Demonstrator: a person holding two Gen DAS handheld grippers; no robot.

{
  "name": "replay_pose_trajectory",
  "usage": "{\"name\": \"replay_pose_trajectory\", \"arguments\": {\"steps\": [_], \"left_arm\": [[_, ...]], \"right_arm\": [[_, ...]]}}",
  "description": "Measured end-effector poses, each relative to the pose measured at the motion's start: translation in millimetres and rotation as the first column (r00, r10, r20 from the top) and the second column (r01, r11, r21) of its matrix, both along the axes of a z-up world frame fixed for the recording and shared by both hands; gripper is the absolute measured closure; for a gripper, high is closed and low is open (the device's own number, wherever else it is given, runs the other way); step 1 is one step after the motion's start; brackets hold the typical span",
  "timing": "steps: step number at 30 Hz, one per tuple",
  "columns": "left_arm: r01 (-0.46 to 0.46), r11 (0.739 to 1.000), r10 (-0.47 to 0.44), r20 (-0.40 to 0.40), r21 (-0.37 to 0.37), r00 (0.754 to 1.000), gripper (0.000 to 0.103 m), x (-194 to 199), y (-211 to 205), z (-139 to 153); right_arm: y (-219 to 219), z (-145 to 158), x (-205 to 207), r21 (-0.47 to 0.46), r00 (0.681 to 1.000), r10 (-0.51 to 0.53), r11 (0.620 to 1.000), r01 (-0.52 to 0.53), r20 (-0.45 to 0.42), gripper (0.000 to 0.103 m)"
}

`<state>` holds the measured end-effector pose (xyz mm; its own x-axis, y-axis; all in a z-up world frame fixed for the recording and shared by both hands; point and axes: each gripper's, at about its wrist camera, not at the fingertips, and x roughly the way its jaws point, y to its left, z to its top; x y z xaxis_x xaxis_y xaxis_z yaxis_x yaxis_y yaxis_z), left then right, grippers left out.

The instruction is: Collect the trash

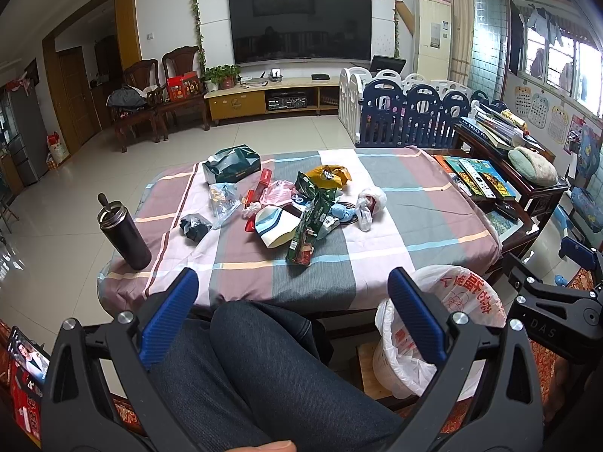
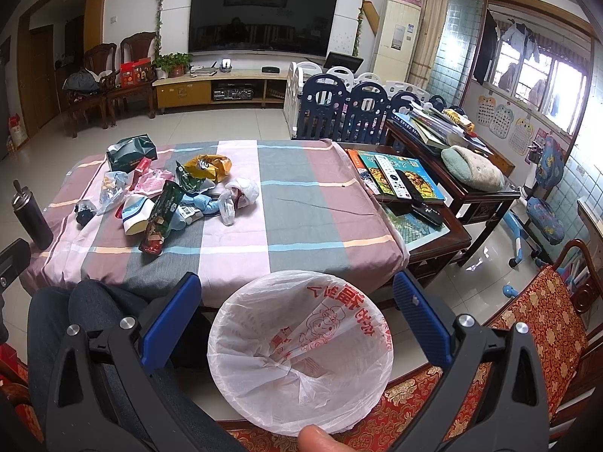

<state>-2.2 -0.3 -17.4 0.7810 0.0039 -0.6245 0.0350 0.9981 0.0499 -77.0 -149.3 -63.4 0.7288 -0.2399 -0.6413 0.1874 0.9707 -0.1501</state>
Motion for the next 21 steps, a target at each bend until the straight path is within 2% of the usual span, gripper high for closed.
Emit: {"name": "replay_pose_trajectory", "arguments": {"steps": [21], "left_arm": [[0.000, 1.000, 0.000, -0.005, 0.001, 1.000, 0.003, 0.8, -0.2, 0.0]], "right_arm": [[-0.1, -2.1, 0.1, -0.001, 1.000, -0.001, 1.000, 0.001, -0.003, 0.003]]}}
